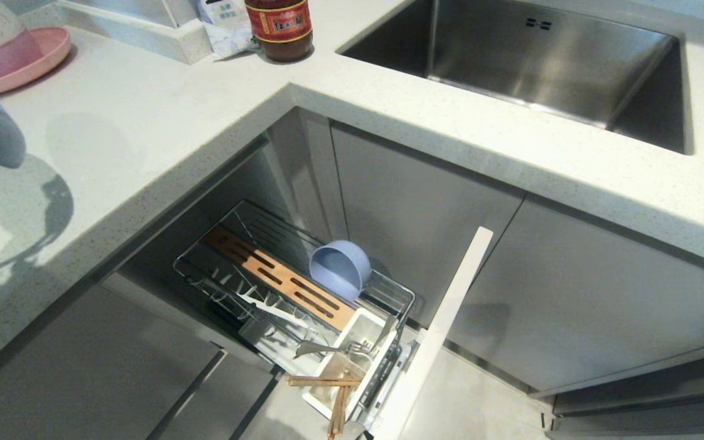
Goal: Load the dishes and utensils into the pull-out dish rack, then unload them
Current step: Take the plate out of the cupboard
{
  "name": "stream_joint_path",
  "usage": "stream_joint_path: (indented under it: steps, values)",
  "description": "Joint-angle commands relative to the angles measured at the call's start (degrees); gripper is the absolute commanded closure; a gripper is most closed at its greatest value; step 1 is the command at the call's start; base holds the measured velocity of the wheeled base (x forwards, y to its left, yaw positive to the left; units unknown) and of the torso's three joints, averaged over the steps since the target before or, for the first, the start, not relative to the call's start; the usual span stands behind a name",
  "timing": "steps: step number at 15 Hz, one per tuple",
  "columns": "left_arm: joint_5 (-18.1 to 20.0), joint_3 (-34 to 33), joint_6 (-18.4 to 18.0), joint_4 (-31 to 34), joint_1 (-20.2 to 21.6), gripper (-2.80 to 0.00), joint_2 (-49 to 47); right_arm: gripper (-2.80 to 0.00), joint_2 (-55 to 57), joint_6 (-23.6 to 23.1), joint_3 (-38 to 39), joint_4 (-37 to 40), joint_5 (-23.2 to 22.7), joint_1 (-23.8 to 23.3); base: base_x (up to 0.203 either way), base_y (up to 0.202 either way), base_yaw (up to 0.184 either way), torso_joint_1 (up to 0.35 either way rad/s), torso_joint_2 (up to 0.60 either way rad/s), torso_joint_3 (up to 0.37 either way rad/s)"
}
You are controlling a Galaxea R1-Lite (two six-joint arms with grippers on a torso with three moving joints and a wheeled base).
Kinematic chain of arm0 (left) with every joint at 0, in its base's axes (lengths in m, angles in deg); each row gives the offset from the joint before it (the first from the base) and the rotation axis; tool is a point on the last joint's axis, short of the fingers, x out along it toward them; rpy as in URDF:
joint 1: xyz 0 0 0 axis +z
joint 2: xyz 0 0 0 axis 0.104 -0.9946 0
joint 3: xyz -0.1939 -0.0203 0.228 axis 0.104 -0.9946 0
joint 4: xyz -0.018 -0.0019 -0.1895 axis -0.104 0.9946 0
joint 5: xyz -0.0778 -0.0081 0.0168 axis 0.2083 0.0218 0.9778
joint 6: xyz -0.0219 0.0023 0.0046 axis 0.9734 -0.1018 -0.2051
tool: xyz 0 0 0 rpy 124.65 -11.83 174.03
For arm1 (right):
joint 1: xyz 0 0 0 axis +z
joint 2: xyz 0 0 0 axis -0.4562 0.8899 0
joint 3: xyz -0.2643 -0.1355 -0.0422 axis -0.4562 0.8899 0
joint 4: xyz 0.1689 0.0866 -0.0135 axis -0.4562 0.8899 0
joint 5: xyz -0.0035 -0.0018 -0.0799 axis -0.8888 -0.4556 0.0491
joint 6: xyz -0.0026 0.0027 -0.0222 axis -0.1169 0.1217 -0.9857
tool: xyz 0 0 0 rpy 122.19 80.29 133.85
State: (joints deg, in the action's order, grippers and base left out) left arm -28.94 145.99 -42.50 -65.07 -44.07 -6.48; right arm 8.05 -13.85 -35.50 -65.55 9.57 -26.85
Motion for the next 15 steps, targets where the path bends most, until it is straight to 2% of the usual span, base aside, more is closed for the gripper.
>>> stream_joint_path:
  steps: [1, 3, 5, 7, 9, 13, 15]
  values:
    - [-0.25, 0.16, -1.85, -0.04, 9.38, 0.0, -1.01, 0.0, -0.21, 0.0, 0.09, -0.02, 0.0, 0.01, 0.0, 0.0, 0.0, 0.0, 0.0, 0.0]
    - [-0.25, 0.06, -4.35, 0.39, 16.75, 0.0, -2.19, 0.0, -0.24, 0.0, 0.09, -0.02, 0.0, 0.06, 0.0, 0.0, 0.0, 0.0, 0.0, 0.0]
    - [-0.21, 0.53, -6.52, 1.15, 22.31, 0.0, -4.18, 0.0, -0.2, 0.0, 0.09, -0.02, 0.0, 0.02, 0.0, 0.0, 0.0, 0.0, 0.0, 0.0]
    - [-0.26, 3.42, -10.67, 4.49, 26.51, 0.0, -6.8, 0.0, -0.24, 0.0, 0.09, -0.02, 0.0, -0.02, 0.0, 0.0, 0.0, 0.0, 0.0, 0.0]
    - [-0.47, 7.96, -11.45, 13.0, 28.46, 0.0, -9.21, 0.0, -0.24, 0.0, 0.09, -0.02, 0.0, 0.06, 0.0, 0.0, 0.0, 0.0, 0.0, 0.0]
    - [-1.77, 20.52, -11.53, 34.27, 29.54, 0.0, -15.22, 0.0, -0.23, 0.0, 0.09, -0.02, 0.0, 0.04, 0.0, 0.0, 0.0, 0.0, 0.0, 0.0]
    - [-3.09, 26.67, -11.5, 41.61, 29.64, 0.0, -19.0, 0.0, -0.17, 0.0, 0.09, -0.02, 0.0, 0.06, 0.0, 0.0, 0.0, 0.0, 0.0, 0.0]
